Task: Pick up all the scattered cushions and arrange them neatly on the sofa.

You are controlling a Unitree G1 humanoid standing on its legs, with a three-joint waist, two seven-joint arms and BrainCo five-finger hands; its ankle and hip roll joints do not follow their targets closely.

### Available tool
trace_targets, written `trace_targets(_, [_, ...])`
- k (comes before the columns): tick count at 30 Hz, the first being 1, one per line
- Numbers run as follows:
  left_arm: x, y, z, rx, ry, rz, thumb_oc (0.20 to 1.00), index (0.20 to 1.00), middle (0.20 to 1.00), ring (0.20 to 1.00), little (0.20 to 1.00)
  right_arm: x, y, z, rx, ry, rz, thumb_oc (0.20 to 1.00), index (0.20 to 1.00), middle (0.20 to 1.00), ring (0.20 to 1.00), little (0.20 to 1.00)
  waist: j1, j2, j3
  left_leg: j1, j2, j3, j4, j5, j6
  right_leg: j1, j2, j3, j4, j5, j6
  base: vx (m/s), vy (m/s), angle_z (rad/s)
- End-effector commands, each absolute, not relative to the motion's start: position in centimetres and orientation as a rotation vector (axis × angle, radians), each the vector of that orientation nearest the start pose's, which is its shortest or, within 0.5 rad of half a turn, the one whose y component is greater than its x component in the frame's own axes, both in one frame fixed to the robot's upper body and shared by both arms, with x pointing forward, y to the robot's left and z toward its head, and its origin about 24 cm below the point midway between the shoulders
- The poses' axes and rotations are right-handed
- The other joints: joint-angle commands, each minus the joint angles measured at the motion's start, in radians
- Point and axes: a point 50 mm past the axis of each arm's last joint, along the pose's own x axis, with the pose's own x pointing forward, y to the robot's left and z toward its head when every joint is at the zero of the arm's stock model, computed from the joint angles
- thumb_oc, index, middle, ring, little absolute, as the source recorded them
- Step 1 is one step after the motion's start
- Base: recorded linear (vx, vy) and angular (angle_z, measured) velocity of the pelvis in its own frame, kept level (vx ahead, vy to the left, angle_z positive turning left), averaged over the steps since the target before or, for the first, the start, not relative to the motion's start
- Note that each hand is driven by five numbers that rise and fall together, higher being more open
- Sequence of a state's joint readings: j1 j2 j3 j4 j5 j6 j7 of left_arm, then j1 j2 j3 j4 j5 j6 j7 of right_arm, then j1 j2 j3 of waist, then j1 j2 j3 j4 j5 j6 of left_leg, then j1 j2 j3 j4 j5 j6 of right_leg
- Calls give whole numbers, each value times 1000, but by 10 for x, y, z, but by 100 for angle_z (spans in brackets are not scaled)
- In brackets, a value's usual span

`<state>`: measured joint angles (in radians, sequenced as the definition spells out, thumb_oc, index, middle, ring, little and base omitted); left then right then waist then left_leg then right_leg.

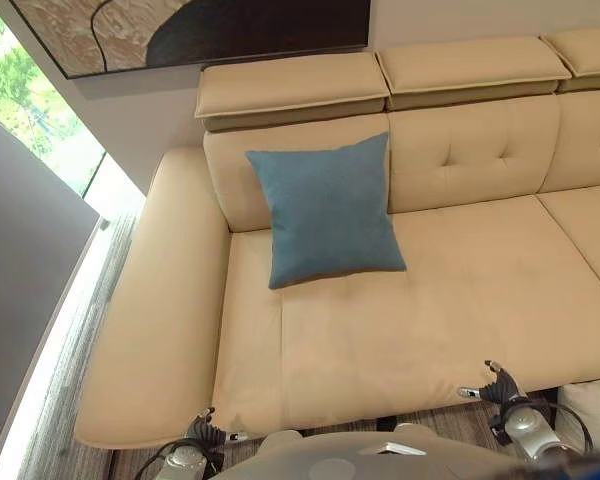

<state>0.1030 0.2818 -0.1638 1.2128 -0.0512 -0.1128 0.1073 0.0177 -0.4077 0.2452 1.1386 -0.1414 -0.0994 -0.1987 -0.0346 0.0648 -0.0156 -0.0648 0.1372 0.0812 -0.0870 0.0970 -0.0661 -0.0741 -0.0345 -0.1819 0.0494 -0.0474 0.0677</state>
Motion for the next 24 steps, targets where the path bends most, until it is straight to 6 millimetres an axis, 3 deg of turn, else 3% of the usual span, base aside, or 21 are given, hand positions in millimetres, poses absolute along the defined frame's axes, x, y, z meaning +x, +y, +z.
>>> trace_targets(1, [94,267,-148,397,1108,154,1000,1000,1000,1000,1000,132,-283,-129,-666,978,-117,1000,1000,1000,1000,1000,8,-81,57,66,-36,65,0,-46,-45,77,-1,-13,-137,35,50,13,-159,1])
trace_targets(4, [101,260,-149,410,1094,120,1000,1000,1000,1000,1000,117,-286,-135,-627,1057,-163,1000,1000,1000,1000,1000,9,-83,65,71,-35,42,15,-41,-40,80,8,1,-137,29,42,-99,-89,10])
trace_targets(5, [110,251,-149,394,1070,99,1000,1000,1000,1000,1000,116,-288,-136,-632,1072,-168,1000,1000,1000,1000,1000,20,-104,93,18,-89,-57,147,-131,-17,60,-10,14,-137,49,38,-313,-23,17])
trace_targets(6, [114,247,-149,380,1062,95,1000,1000,1000,1000,1000,117,-291,-135,-633,1080,-180,1000,1000,1000,1000,1000,18,-109,96,14,-132,-106,191,-178,-4,41,-16,27,-137,68,41,-304,27,0])
trace_targets(9, [112,241,-151,368,1071,84,1000,1000,1000,1000,1000,115,-292,-135,-616,1093,-191,1000,1000,1000,1000,1000,11,-101,89,36,-171,-151,191,-213,10,15,-11,56,-137,92,44,-101,114,-25])
trace_targets(14, [119,235,-151,392,1059,52,1000,1000,1000,1000,1000,115,-288,-137,-590,1111,-202,1000,1000,1000,1000,1000,-6,-91,97,60,-202,-143,106,-199,41,-74,-46,69,-120,172,78,-163,193,-19])
trace_targets(16, [119,235,-151,391,1059,53,1000,1000,1000,1000,1000,117,-287,-138,-596,1109,-194,1000,1000,1000,1000,1000,-2,-91,103,60,-208,-140,97,-193,47,-89,-53,68,-113,177,85,-222,135,-44])
trace_targets(17, [118,239,-151,399,1068,65,1000,1000,1000,1000,1000,122,-281,-138,-599,1101,-178,1000,1000,1000,1000,1000,9,-90,124,57,-208,-118,76,-173,63,-131,-67,48,-53,172,94,-237,92,-55])
trace_targets(21, [119,243,-150,432,1073,51,1000,1000,1000,1000,1000,123,-276,-140,-612,1101,-152,1000,1000,1000,1000,1000,21,-80,145,53,-193,-90,61,-147,72,-147,-86,-20,26,131,90,-217,46,-83])
trace_targets(22, [118,244,-150,433,1077,55,1000,1000,1000,1000,1000,120,-275,-141,-606,1111,-148,1000,1000,1000,1000,1000,28,-74,146,44,-188,-78,52,-126,77,-126,-87,-42,91,86,66,-172,2,-37])
trace_targets(24, [117,247,-150,427,1084,67,1000,1000,1000,1000,1000,116,-275,-143,-592,1124,-154,1000,1000,1000,1000,1000,31,-70,138,40,-183,-75,47,-115,82,-97,-64,-5,155,42,57,-146,-26,-15])
